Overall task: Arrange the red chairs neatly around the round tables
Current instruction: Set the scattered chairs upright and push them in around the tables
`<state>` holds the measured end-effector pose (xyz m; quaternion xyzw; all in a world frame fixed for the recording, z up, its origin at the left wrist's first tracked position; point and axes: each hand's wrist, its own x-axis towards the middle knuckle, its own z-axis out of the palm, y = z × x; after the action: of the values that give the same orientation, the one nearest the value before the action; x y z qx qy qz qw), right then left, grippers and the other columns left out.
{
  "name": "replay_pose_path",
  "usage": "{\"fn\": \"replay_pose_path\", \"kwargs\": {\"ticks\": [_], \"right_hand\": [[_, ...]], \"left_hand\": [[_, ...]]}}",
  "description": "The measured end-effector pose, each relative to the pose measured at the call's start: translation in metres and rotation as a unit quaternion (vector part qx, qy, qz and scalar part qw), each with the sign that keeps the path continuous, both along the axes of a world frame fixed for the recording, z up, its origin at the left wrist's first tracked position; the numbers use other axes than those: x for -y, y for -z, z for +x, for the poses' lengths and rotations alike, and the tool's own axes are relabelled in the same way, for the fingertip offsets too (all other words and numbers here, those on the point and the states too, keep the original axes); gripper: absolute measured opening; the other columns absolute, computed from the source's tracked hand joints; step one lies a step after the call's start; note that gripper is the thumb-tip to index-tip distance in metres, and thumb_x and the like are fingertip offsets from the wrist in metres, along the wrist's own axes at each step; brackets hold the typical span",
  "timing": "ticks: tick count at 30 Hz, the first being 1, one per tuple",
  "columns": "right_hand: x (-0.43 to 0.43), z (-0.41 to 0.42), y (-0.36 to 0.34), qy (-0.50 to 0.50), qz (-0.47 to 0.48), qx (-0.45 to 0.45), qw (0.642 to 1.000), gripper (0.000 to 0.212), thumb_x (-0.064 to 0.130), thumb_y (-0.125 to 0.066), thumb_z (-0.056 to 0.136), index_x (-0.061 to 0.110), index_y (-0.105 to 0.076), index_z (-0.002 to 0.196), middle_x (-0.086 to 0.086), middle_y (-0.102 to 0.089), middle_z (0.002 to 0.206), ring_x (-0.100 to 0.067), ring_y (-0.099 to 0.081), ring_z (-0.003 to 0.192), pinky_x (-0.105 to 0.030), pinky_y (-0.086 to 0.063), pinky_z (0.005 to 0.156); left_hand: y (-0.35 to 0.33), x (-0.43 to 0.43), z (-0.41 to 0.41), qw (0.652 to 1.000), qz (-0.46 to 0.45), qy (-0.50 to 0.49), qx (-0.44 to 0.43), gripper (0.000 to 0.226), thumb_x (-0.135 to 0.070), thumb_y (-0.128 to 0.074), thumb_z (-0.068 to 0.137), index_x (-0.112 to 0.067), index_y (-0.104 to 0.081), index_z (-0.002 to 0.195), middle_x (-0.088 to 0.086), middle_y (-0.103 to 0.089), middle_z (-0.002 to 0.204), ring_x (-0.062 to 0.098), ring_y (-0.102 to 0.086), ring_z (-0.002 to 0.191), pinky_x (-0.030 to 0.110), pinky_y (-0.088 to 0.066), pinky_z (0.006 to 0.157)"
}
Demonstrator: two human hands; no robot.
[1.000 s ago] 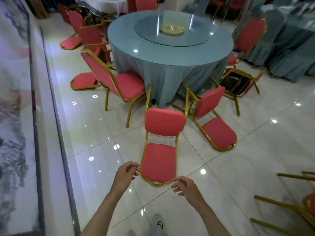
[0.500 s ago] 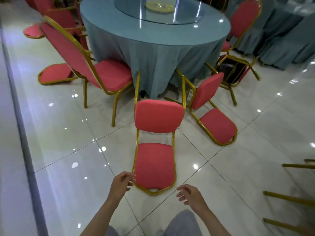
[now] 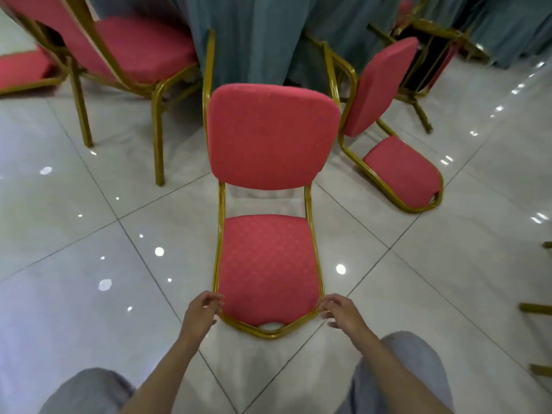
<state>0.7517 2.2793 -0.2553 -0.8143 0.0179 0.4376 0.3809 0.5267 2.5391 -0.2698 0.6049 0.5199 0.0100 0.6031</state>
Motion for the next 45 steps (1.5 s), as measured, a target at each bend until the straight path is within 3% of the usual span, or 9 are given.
{"fn": "replay_pose_path", "kwargs": {"ticks": [3,9,13,20,25,30,34,41,45], "right_hand": [[-0.003,-0.006,0.060,-0.007,-0.023,-0.058,0.998,0.031,0.035,-0.068,0.096,0.027,-0.062,0.125,0.001,-0.068,0.116,-0.014,-0.064,0.105,-0.036,-0.055,0.084],[-0.009,-0.006,0.136,0.058,-0.053,-0.065,0.995,0.074,0.044,-0.073,0.091,0.023,-0.034,0.151,-0.004,-0.052,0.134,-0.023,-0.050,0.119,-0.041,-0.044,0.096],[-0.004,-0.005,0.164,0.104,-0.027,-0.035,0.994,0.104,0.046,-0.077,0.084,0.015,-0.016,0.162,-0.010,-0.040,0.157,-0.030,-0.045,0.139,-0.045,-0.041,0.110],[-0.001,0.003,0.204,0.231,0.055,-0.105,0.966,0.075,0.042,-0.074,0.087,0.028,-0.038,0.152,-0.003,-0.055,0.146,-0.026,-0.053,0.131,-0.055,-0.051,0.102],[-0.002,0.008,0.186,0.294,0.107,-0.164,0.935,0.039,0.044,-0.067,0.090,0.024,-0.065,0.123,-0.005,-0.068,0.121,-0.026,-0.060,0.121,-0.057,-0.045,0.109],[-0.004,0.002,0.193,0.349,0.130,-0.172,0.912,0.029,0.038,-0.065,0.090,0.016,-0.069,0.108,-0.011,-0.068,0.110,-0.026,-0.064,0.105,-0.044,-0.056,0.089],[-0.015,0.000,0.182,0.371,0.160,-0.166,0.899,0.030,0.035,-0.064,0.093,0.009,-0.067,0.109,-0.013,-0.065,0.102,-0.027,-0.063,0.096,-0.043,-0.057,0.085],[-0.019,-0.010,0.133,0.351,0.138,-0.151,0.914,0.036,0.035,-0.066,0.096,0.014,-0.062,0.125,-0.008,-0.070,0.113,-0.025,-0.064,0.103,-0.041,-0.056,0.078],[-0.004,-0.022,0.097,0.320,0.091,-0.118,0.936,0.038,0.031,-0.073,0.093,0.010,-0.062,0.123,-0.011,-0.071,0.115,-0.030,-0.065,0.104,-0.042,-0.057,0.075]], "left_hand": [[0.065,-0.002,-0.003,0.999,0.011,0.036,-0.024,0.017,-0.019,-0.063,0.100,-0.019,-0.064,0.117,0.004,-0.067,0.117,0.023,-0.065,0.103,0.046,-0.055,0.093],[0.143,-0.005,0.005,0.997,0.018,0.013,-0.075,0.074,-0.031,-0.076,0.091,-0.006,-0.040,0.151,0.019,-0.045,0.149,0.035,-0.055,0.127,0.047,-0.051,0.101],[0.163,0.003,0.010,0.996,-0.068,-0.041,-0.042,0.083,-0.026,-0.075,0.094,-0.010,-0.024,0.157,0.015,-0.049,0.142,0.030,-0.053,0.122,0.047,-0.048,0.100],[0.194,0.004,0.007,0.968,-0.202,-0.148,-0.001,0.060,-0.035,-0.075,0.086,-0.013,-0.054,0.138,0.015,-0.065,0.127,0.030,-0.064,0.108,0.041,-0.055,0.078],[0.194,0.004,0.007,0.945,-0.270,-0.182,0.032,0.039,-0.034,-0.071,0.090,-0.013,-0.060,0.121,0.007,-0.059,0.091,0.022,-0.055,0.081,0.045,-0.052,0.092],[0.182,0.009,0.006,0.930,-0.293,-0.214,0.058,0.027,-0.029,-0.068,0.094,-0.012,-0.061,0.114,0.012,-0.063,0.097,0.027,-0.063,0.090,0.050,-0.054,0.098],[0.165,0.006,0.008,0.943,-0.252,-0.207,0.069,0.020,-0.029,-0.066,0.096,-0.012,-0.063,0.106,0.012,-0.066,0.090,0.029,-0.067,0.080,0.050,-0.059,0.088],[0.124,-0.001,-0.008,0.984,-0.129,-0.122,0.018,0.066,-0.049,-0.083,0.076,0.011,-0.071,0.099,0.021,-0.077,0.089,0.035,-0.076,0.087,0.044,-0.064,0.076],[0.083,0.000,-0.024,0.988,-0.110,-0.110,-0.010,0.051,-0.044,-0.083,0.082,-0.003,-0.058,0.101,0.018,-0.074,0.095,0.033,-0.075,0.085,0.039,-0.063,0.064]]}}
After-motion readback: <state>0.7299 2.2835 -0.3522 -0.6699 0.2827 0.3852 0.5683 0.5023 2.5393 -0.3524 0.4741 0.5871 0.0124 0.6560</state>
